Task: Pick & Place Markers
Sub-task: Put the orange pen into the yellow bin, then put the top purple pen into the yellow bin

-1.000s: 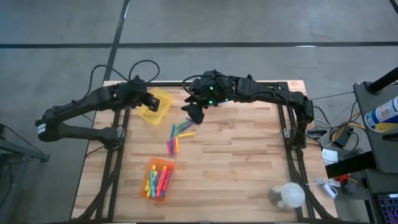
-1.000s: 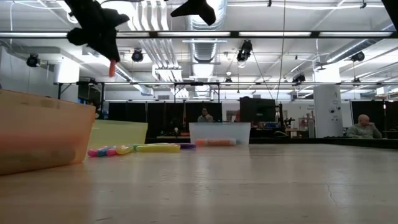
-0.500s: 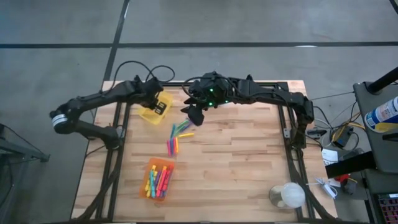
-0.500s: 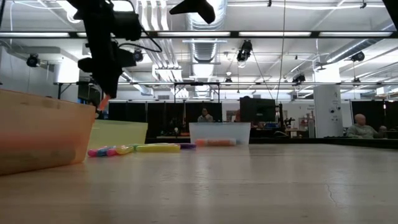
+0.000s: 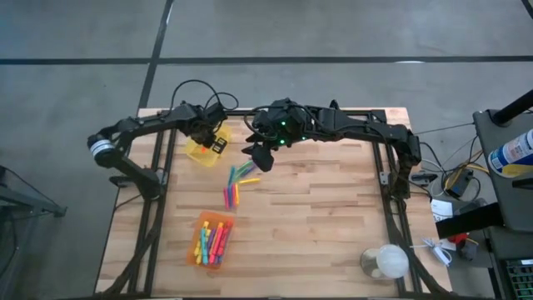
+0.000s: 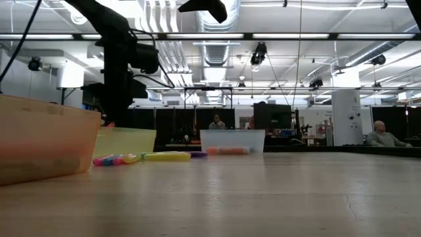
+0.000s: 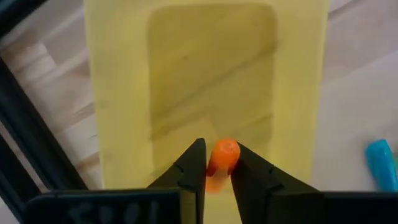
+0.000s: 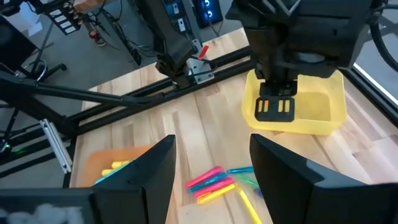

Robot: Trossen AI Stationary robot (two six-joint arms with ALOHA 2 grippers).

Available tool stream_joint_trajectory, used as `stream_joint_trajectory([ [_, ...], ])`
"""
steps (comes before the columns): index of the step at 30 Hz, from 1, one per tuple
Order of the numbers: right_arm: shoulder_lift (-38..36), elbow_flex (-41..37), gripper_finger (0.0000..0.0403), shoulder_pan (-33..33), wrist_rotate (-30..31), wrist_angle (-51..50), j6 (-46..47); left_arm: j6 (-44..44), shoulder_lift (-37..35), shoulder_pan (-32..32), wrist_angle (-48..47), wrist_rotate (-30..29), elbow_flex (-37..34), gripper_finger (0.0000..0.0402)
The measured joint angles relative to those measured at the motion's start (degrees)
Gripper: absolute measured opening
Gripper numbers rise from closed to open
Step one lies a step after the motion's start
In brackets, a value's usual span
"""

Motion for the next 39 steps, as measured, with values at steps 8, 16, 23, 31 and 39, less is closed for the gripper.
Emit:
stream_joint_trajectory([
  [8, 0.00, 0.00, 0.0201, -0.02, 0.27, 0.02, 0.00, 0.59, 0.20, 0.07, -0.02, 0.45, 0.00, 0.0095],
  [16, -0.07, -0.86, 0.0201, -0.02, 1.63, -0.08, -3.11, -0.32, -4.00, 0.05, 0.03, 2.87, 0.04, 0.0096],
  [23, -0.07, -3.23, 0.0201, -0.02, 3.26, 0.32, -3.42, -1.70, -10.88, -0.03, 1.42, 7.08, 0.04, 0.0096],
  [31, -0.07, -9.33, 0.0201, -0.02, 3.23, 1.56, 2.05, -4.59, -20.95, -0.07, 2.56, 12.72, 0.04, 0.0096],
  [39, -0.07, -15.41, 0.0201, -0.52, 3.22, 6.31, 2.04, -9.14, -28.62, -0.13, 5.18, 23.13, 0.04, 0.0096],
])
